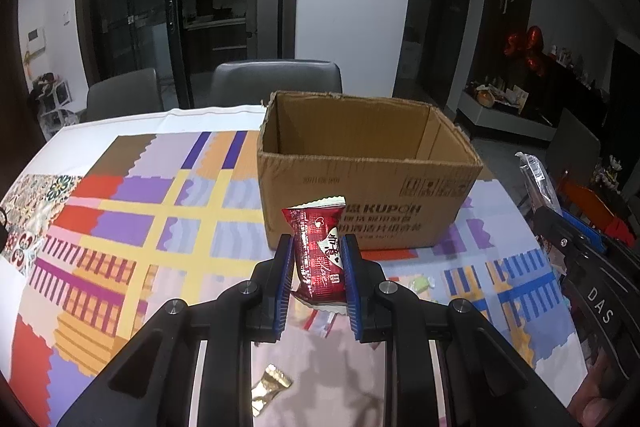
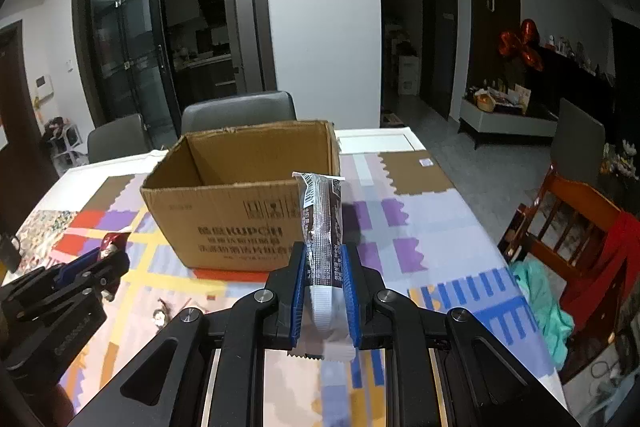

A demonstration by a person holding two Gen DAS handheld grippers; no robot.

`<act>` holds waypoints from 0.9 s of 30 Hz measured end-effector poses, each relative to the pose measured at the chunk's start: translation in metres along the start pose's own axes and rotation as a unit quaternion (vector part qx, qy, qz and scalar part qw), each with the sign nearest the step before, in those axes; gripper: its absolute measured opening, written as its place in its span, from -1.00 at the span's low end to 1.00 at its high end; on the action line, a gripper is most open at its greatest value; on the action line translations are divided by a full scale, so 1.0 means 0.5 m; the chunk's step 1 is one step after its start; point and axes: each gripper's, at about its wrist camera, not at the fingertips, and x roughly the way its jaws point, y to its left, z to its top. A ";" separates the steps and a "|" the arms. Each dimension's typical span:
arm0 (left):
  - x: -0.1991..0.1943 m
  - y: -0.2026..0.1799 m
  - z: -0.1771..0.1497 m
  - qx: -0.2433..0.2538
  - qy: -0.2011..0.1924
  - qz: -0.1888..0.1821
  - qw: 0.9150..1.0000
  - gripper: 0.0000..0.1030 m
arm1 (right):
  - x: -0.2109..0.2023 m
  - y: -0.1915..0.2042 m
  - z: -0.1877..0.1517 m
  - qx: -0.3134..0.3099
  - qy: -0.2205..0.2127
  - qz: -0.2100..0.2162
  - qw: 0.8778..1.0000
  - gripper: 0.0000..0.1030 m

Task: Organize snacks
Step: 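Lift and carry the red packet and brown bar toward the box with both tools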

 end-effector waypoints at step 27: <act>0.073 0.001 0.126 0.009 -0.011 0.001 1.000 -0.52 | 0.070 0.022 0.126 -0.022 -0.025 0.033 0.999 -0.63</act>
